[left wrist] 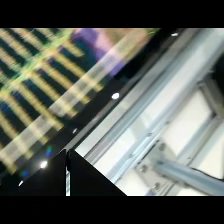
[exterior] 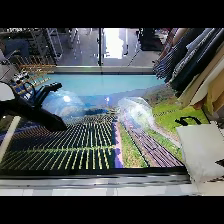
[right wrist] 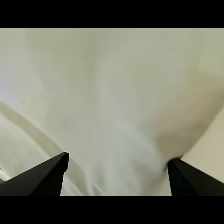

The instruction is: Fold the clothes and pants, and hang the long-sleeved shirts on hangers.

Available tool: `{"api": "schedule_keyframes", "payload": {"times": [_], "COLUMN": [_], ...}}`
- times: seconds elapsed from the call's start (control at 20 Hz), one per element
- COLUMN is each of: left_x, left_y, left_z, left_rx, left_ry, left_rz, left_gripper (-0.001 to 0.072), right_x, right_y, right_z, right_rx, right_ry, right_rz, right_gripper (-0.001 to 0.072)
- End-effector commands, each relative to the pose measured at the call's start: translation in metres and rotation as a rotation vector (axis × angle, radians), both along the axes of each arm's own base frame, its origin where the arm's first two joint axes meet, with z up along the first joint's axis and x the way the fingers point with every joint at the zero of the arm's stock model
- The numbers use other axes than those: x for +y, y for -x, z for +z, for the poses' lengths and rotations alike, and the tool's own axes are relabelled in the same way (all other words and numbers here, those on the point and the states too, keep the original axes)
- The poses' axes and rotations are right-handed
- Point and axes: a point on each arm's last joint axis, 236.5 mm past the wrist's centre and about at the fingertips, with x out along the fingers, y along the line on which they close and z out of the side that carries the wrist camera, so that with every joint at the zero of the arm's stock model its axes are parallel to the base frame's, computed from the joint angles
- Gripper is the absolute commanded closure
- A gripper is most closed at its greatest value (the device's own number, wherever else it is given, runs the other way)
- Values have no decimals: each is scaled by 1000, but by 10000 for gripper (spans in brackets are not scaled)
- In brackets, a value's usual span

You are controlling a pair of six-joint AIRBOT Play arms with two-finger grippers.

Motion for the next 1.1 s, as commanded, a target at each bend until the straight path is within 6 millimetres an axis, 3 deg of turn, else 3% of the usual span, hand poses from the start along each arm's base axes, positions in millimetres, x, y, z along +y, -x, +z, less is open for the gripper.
{"api": "schedule_keyframes", "payload": {"times": [0.0,0.05,0.15,0.25,0.35,0.4,0.5,0.6,0.8,1.05], "left_x": [112,152,218,252,272,279,286,287,287,287], "left_y": [6,7,13,6,6,11,16,17,16,16], "left_z": [-10,-5,16,39,58,63,66,65,65,65], "left_rx": [59,43,-9,-131,-212,-223,-226,-223,-223,-223], "left_ry": [-385,-503,-642,-607,-565,-571,-573,-574,-574,-574], "left_rz": [264,382,643,848,999,1025,1053,1057,1056,1056], "left_gripper": [695,695,695,695,692,685,686,686,686,686], "right_x": [-7,1,45,104,159,179,195,208,242,246], "right_y": [4,-24,-92,-143,-182,-201,-229,-250,-273,-274], "right_z": [52,79,120,128,120,115,109,120,139,140], "right_rx": [66,-1,-144,-194,-211,-223,-213,-244,-378,-386], "right_ry": [-13,3,55,89,153,242,497,651,698,701], "right_rz": [39,98,314,545,742,843,1051,1129,1148,1156], "right_gripper": [22,30,37,133,331,417,636,693,693,693]}}
